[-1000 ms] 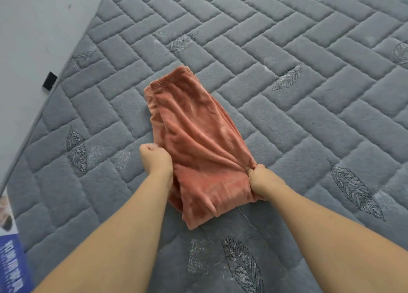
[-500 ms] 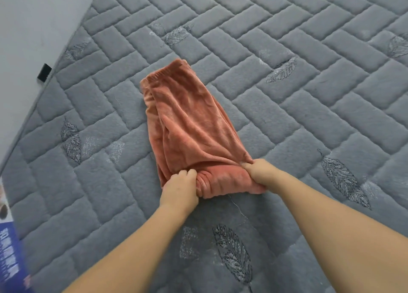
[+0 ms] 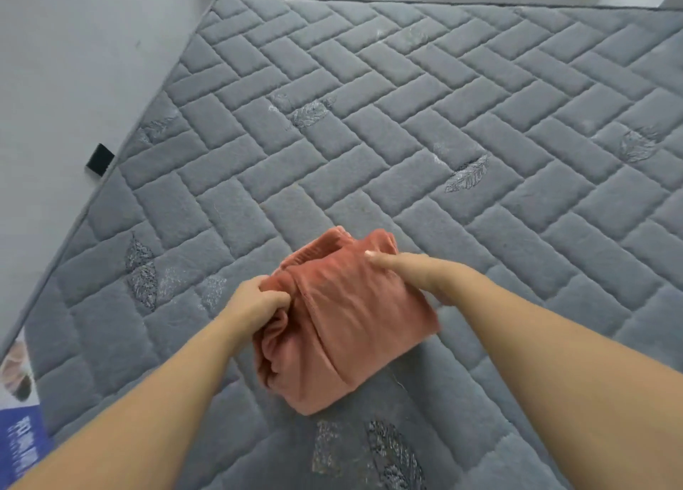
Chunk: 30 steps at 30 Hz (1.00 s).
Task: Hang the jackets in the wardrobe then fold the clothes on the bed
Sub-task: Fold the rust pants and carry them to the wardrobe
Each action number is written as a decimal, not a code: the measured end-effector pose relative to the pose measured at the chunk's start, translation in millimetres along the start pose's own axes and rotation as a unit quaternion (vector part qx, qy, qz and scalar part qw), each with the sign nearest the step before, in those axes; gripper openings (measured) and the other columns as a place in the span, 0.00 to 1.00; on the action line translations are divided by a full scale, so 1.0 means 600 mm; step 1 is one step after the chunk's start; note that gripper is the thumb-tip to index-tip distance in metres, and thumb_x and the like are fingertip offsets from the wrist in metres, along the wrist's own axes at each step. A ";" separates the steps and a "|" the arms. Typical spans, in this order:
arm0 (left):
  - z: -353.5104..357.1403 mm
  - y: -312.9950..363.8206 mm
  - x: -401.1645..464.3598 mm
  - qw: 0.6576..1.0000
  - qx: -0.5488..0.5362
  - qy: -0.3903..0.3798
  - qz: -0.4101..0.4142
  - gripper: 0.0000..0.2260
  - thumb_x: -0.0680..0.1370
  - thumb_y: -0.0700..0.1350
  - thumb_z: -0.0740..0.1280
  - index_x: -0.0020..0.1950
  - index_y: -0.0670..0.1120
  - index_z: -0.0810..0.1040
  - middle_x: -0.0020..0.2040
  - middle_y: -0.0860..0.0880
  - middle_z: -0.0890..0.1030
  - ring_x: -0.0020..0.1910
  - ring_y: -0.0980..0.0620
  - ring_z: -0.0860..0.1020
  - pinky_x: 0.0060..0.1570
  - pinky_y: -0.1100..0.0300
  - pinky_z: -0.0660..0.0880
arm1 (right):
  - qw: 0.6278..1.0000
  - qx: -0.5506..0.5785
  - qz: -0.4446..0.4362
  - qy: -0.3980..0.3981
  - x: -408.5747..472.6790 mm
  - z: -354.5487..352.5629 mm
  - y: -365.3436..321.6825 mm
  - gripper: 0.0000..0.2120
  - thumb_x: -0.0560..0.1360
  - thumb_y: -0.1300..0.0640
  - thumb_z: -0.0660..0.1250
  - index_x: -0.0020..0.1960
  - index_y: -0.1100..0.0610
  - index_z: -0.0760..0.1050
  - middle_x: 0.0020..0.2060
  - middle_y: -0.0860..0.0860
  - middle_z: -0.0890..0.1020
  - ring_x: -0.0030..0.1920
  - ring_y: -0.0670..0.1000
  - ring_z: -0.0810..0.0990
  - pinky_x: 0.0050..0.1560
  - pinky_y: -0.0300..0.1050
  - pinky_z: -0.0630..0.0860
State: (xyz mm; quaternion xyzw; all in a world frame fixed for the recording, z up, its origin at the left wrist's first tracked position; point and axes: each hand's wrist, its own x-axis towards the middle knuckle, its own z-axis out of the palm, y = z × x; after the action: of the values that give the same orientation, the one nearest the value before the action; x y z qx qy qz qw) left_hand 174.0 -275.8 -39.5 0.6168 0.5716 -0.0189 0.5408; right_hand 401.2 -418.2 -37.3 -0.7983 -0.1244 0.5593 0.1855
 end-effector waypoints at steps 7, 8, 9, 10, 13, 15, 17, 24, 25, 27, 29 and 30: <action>0.052 -0.062 0.103 0.970 -0.200 0.135 -0.041 0.17 0.76 0.49 0.69 0.60 0.44 0.70 0.55 0.46 0.78 0.53 0.47 0.77 0.55 0.55 0.74 | 0.977 -0.083 -0.090 0.175 0.150 0.114 -0.030 0.38 0.71 0.28 0.59 0.71 0.52 0.59 0.65 0.60 0.71 0.66 0.64 0.70 0.65 0.57 0.67; 0.062 -0.073 0.115 0.972 -0.183 0.134 -0.055 0.19 0.77 0.51 0.68 0.63 0.43 0.71 0.57 0.45 0.78 0.55 0.47 0.77 0.59 0.54 0.73 | 0.970 -0.108 -0.084 0.201 0.169 0.120 -0.023 0.38 0.72 0.29 0.58 0.71 0.53 0.59 0.65 0.61 0.71 0.65 0.64 0.69 0.64 0.57 0.66; 0.069 -0.080 0.127 0.975 -0.158 0.144 -0.064 0.22 0.78 0.53 0.67 0.65 0.41 0.73 0.60 0.42 0.78 0.58 0.45 0.77 0.60 0.55 0.72 | 0.962 -0.131 -0.083 0.226 0.184 0.124 -0.018 0.38 0.73 0.29 0.57 0.71 0.54 0.59 0.64 0.62 0.71 0.66 0.64 0.69 0.64 0.57 0.65; 0.074 -0.085 0.139 0.976 -0.130 0.156 -0.077 0.24 0.78 0.55 0.66 0.66 0.38 0.73 0.62 0.39 0.78 0.60 0.43 0.76 0.60 0.55 0.71 | 0.955 -0.147 -0.085 0.245 0.198 0.128 -0.014 0.38 0.73 0.29 0.56 0.71 0.55 0.60 0.63 0.63 0.70 0.66 0.65 0.68 0.65 0.57 0.64; 0.073 -0.095 0.169 0.978 -0.084 0.156 -0.114 0.29 0.78 0.61 0.61 0.64 0.36 0.75 0.62 0.36 0.78 0.61 0.38 0.76 0.62 0.50 0.72 | 0.944 -0.173 -0.092 0.265 0.218 0.133 -0.008 0.38 0.73 0.29 0.56 0.67 0.59 0.66 0.61 0.64 0.71 0.64 0.65 0.68 0.64 0.58 0.64; 0.066 -0.100 0.175 0.979 -0.085 0.141 -0.118 0.32 0.78 0.64 0.59 0.62 0.36 0.76 0.59 0.37 0.79 0.58 0.39 0.77 0.61 0.49 0.73 | 0.946 -0.178 -0.081 0.257 0.216 0.130 -0.010 0.37 0.73 0.29 0.55 0.65 0.60 0.69 0.61 0.63 0.72 0.64 0.65 0.69 0.64 0.57 0.64; 0.056 -0.099 0.167 0.979 -0.109 0.114 -0.127 0.35 0.77 0.67 0.60 0.63 0.36 0.75 0.59 0.38 0.80 0.56 0.41 0.78 0.59 0.49 0.75 | 0.955 -0.175 -0.072 0.228 0.205 0.120 -0.017 0.36 0.73 0.28 0.55 0.63 0.58 0.73 0.60 0.62 0.74 0.63 0.65 0.71 0.63 0.57 0.67; 0.040 -0.046 0.083 0.953 -0.256 -0.064 -0.149 0.47 0.53 0.75 0.73 0.61 0.43 0.80 0.50 0.44 0.85 0.50 0.44 0.83 0.57 0.45 0.78 | 0.981 0.166 -0.092 0.030 0.086 0.064 0.013 0.22 0.72 0.33 0.64 0.52 0.49 0.80 0.42 0.43 0.86 0.42 0.43 0.84 0.40 0.37 0.78; 0.049 -0.029 0.063 0.951 -0.265 -0.068 -0.141 0.44 0.55 0.72 0.74 0.60 0.43 0.81 0.49 0.44 0.85 0.50 0.44 0.83 0.57 0.45 0.78 | 0.977 0.191 -0.090 0.038 0.059 0.054 0.026 0.20 0.73 0.34 0.65 0.51 0.50 0.80 0.40 0.43 0.86 0.40 0.42 0.84 0.37 0.35 0.78; 0.069 0.017 0.015 0.954 -0.263 -0.067 -0.124 0.37 0.63 0.67 0.75 0.61 0.42 0.80 0.50 0.44 0.85 0.48 0.44 0.83 0.54 0.48 0.79 | 0.966 0.236 -0.077 0.071 -0.004 0.021 0.051 0.22 0.73 0.36 0.67 0.54 0.53 0.80 0.43 0.48 0.86 0.44 0.48 0.85 0.43 0.40 0.80; 0.090 0.072 -0.049 0.962 -0.239 -0.076 -0.105 0.34 0.68 0.64 0.74 0.65 0.42 0.77 0.53 0.43 0.84 0.49 0.45 0.82 0.50 0.52 0.79 | 0.957 0.263 -0.050 0.111 -0.085 -0.022 0.073 0.25 0.71 0.36 0.69 0.55 0.56 0.79 0.46 0.53 0.85 0.47 0.54 0.84 0.49 0.47 0.80; 0.099 0.103 -0.085 0.966 -0.227 -0.083 -0.090 0.33 0.70 0.63 0.73 0.66 0.42 0.76 0.52 0.44 0.83 0.48 0.46 0.82 0.46 0.55 0.78 | 0.952 0.273 -0.043 0.130 -0.133 -0.044 0.082 0.26 0.71 0.36 0.69 0.56 0.57 0.78 0.47 0.54 0.85 0.47 0.54 0.83 0.48 0.47 0.79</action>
State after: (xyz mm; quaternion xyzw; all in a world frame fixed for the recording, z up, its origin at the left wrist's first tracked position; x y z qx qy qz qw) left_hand 236.4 -337.2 8.6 0.4199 0.5676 0.0114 0.7081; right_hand 398.4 -498.8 17.0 -0.7768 0.0242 0.4552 0.4345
